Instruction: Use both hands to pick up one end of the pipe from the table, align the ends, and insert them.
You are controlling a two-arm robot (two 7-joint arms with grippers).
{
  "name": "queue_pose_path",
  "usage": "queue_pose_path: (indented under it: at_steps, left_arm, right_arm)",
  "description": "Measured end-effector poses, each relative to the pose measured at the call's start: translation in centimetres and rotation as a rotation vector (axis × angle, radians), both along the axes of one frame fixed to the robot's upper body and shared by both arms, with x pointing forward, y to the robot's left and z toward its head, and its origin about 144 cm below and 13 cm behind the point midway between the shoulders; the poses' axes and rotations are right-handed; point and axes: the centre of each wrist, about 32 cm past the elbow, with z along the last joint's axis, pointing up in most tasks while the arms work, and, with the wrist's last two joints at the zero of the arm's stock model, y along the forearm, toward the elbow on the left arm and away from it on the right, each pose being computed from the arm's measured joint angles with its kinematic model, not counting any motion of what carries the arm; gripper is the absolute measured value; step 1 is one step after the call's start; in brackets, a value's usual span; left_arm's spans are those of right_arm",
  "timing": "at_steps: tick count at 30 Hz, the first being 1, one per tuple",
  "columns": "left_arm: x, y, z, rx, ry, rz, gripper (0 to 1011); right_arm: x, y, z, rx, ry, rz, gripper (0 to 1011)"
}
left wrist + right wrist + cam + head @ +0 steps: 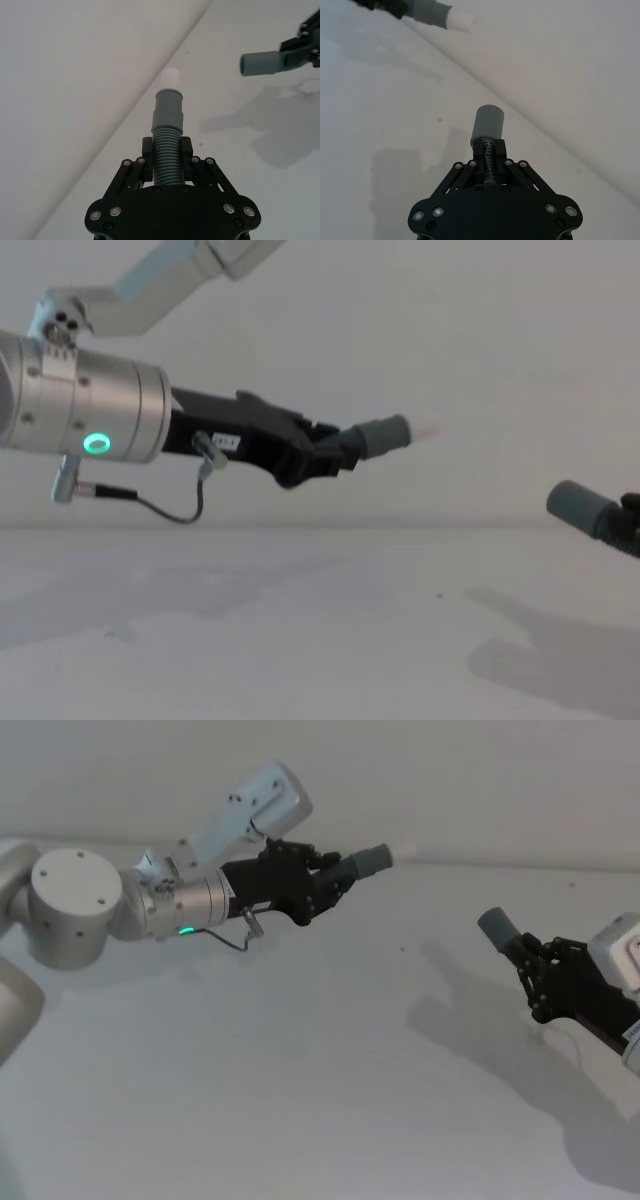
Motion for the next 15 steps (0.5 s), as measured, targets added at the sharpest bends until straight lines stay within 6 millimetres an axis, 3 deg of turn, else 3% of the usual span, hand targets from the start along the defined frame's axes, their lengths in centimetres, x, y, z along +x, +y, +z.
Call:
queue_pose_path:
  at_steps: [15]
  left_arm:
    - [1.5, 0.9, 4.6, 0.13, -0.17, -0.25, 313]
  right_arm:
    - [0.8, -2.1, 1.4, -0.223, -0.201, 0.133, 129]
